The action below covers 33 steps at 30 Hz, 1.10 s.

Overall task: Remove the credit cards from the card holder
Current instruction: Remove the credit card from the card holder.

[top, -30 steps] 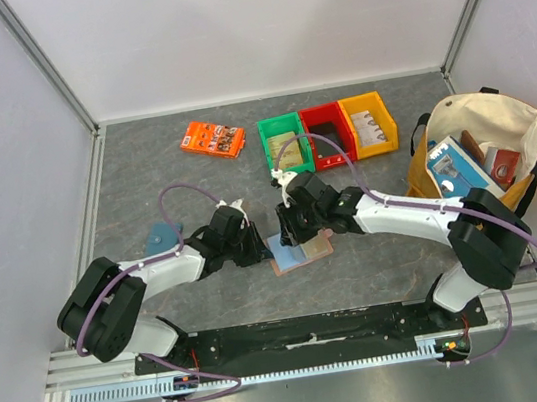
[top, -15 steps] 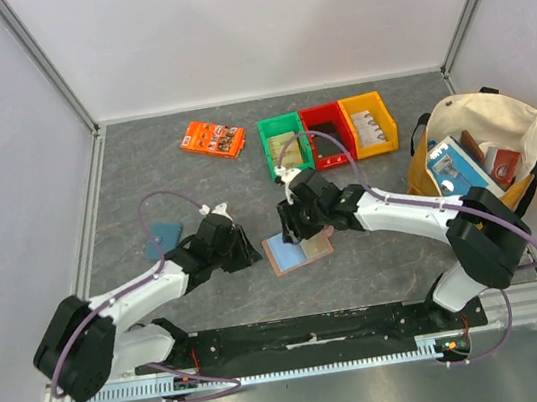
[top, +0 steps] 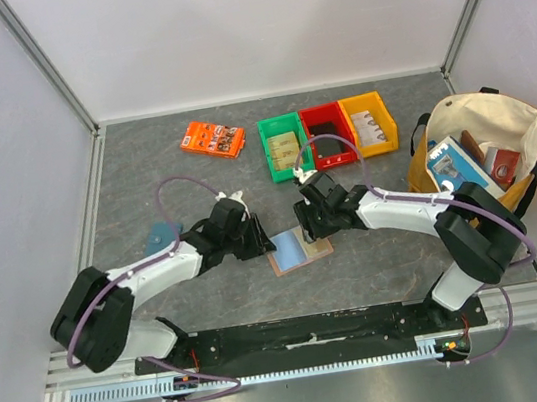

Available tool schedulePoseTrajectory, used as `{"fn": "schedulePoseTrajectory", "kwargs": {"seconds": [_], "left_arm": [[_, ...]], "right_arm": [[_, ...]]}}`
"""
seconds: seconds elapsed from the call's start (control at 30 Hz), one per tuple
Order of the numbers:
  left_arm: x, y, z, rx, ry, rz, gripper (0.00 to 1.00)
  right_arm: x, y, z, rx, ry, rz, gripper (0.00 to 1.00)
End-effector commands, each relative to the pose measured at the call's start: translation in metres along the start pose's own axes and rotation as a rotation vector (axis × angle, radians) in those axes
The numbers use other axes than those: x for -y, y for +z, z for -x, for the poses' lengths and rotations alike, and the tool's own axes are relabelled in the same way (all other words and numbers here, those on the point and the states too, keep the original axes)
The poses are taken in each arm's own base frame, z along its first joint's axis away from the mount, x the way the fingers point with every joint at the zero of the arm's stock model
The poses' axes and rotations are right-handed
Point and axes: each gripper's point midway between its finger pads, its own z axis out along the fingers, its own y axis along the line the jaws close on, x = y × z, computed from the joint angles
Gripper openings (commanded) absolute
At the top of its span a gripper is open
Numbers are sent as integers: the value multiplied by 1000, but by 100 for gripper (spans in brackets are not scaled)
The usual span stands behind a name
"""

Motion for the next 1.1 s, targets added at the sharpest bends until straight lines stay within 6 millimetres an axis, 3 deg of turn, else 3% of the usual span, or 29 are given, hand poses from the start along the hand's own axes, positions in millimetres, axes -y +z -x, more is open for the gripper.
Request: {"fn": "schedulePoseTrajectory", "kwargs": {"seconds": [0.0, 0.17, 0.3, 0.5, 0.8, 0.97, 1.07], "left_arm": [[1, 16, -8, -58, 48, -8, 35], [-24, 28, -25, -108, 62, 76, 34], [-32, 30, -33, -132, 61, 101, 33], [-35, 30, -40, -141, 48, 104, 31], [-36, 29, -41, -139, 44, 103, 30], [-36, 28, -41, -135, 40, 104, 29], [-35, 28, -42, -134, 37, 99, 29]], "right_arm": [[4, 4, -2, 4, 4, -23, 59], [0, 6, -3, -3, 6, 3, 59], [-5, 8, -6, -18, 6, 28, 56], [-7, 4, -2, -3, 6, 38, 48], [-31, -18, 17, 43, 4, 156, 35], [-45, -30, 26, 63, -3, 222, 35], [-49, -34, 26, 53, -7, 241, 40]]}}
